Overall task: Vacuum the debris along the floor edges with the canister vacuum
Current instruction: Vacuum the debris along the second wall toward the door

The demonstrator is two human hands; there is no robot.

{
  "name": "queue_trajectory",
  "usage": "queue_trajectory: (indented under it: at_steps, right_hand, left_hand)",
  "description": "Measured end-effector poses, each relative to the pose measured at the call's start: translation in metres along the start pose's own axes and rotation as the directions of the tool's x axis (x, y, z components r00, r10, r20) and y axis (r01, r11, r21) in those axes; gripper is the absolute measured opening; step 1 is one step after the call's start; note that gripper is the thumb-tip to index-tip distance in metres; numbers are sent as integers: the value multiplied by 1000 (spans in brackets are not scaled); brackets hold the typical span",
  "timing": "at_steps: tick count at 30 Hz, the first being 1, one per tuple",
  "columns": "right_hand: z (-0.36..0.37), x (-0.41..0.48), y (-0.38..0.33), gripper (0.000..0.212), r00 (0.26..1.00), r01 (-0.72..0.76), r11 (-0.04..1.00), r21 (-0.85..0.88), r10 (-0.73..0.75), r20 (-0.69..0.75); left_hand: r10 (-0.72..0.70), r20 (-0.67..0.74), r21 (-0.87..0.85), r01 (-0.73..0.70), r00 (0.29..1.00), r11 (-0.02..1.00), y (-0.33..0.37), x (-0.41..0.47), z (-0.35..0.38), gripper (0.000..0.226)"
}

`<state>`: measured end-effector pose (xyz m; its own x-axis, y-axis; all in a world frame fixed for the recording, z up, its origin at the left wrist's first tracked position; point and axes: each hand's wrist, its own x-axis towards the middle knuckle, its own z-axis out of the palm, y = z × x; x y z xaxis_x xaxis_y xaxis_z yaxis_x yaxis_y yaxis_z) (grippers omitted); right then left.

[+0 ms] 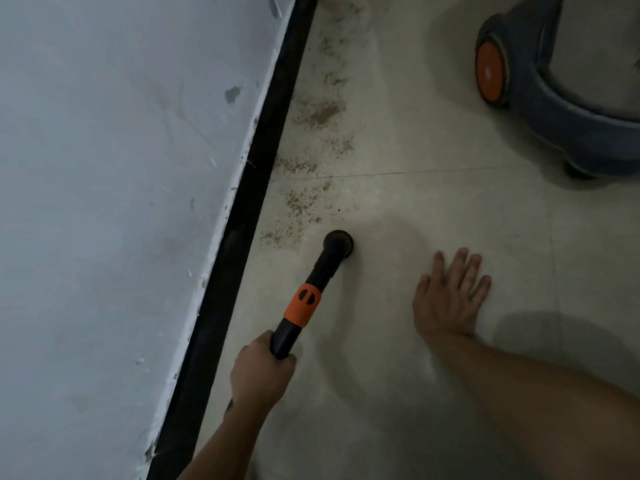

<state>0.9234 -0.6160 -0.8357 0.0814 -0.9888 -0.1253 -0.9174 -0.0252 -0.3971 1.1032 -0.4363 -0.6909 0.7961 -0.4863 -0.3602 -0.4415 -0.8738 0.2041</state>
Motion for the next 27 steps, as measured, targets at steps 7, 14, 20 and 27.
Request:
queue_trajectory:
  at_steps: [7, 14, 20, 27]
  right_hand:
    - [-7, -5, -2, 66, 1000, 11, 997, -83, -10, 19]
    - [-31, -13, -14, 64, 963, 80, 976, -200, -24, 268]
    - [-25, -59, -52, 63, 931, 170, 945, -280, -61, 361]
    - [-15, -45, -71, 57, 920, 207, 952, -228, -110, 376]
  left_hand:
    - [-163, -83, -84, 156, 983, 984, -66, 24, -8, 15]
    - [-162, -98, -210, 138, 982, 968, -95, 51, 0, 17]
    - [-91, -59, -298, 70, 994, 952, -106, 48, -6, 27]
    - [-21, -67, -336, -3, 998, 942, -96, 98, -33, 34]
